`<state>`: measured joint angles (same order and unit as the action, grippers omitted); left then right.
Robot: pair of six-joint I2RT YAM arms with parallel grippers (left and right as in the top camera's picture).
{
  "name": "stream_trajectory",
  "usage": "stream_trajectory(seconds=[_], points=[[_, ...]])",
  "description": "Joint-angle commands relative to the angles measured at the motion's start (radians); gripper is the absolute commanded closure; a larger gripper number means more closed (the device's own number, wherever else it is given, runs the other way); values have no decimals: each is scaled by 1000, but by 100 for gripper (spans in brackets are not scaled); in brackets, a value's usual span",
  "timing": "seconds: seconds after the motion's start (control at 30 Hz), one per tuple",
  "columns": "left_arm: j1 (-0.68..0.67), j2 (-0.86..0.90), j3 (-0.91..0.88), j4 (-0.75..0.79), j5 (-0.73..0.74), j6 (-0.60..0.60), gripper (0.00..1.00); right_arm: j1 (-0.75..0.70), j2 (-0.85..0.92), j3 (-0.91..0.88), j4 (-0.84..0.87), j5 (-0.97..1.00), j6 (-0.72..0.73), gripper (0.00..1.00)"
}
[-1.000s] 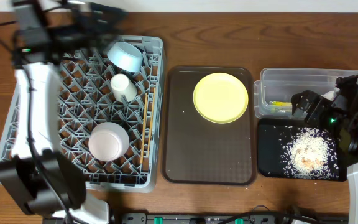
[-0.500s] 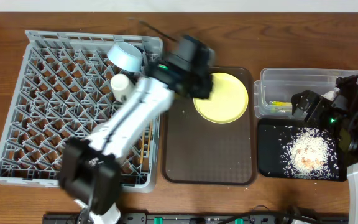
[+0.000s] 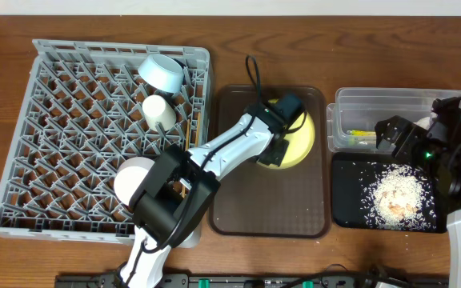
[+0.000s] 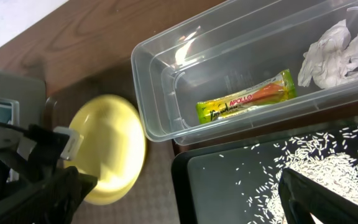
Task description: Sort waste into correct bins and load items into the dishwasher
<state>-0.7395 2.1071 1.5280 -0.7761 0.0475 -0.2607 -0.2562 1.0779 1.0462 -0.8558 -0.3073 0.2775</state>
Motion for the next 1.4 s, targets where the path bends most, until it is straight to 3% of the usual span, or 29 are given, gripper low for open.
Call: stream_trajectory(seconds=[0.0, 0.13, 0.3, 0.4, 0.5, 0.53, 0.6, 0.93, 1.13, 1.37], points=[[4, -5, 3, -122, -26, 34, 92, -5, -5, 10, -2, -8, -5, 1], [4, -5, 3, -262, -34, 47, 92, -5, -5, 10, -2, -8, -5, 1], [4, -31, 18, -274, -33, 47, 91, -5, -5, 10, -2, -8, -5, 1], [4, -84, 35, -270, -29, 41, 83, -5, -5, 10, -1, -8, -5, 1], [1, -167, 38, -232, 61, 27, 64, -5, -5, 10, -1, -8, -5, 1], [-6, -212, 38, -185, 157, 27, 43, -5, -5, 10, -1, -8, -5, 1], [-21, -235, 38, -131, 204, 28, 32, -5, -5, 10, -1, -8, -5, 1], [-128, -178, -29, 143, 141, 27, 31, -5, -5, 10, -2, -8, -5, 1], [-163, -87, -32, 201, -1, -7, 32, -5, -5, 10, -2, -8, -5, 1], [-163, 28, -32, 240, -55, -15, 33, -5, -5, 10, -1, -8, -5, 1]])
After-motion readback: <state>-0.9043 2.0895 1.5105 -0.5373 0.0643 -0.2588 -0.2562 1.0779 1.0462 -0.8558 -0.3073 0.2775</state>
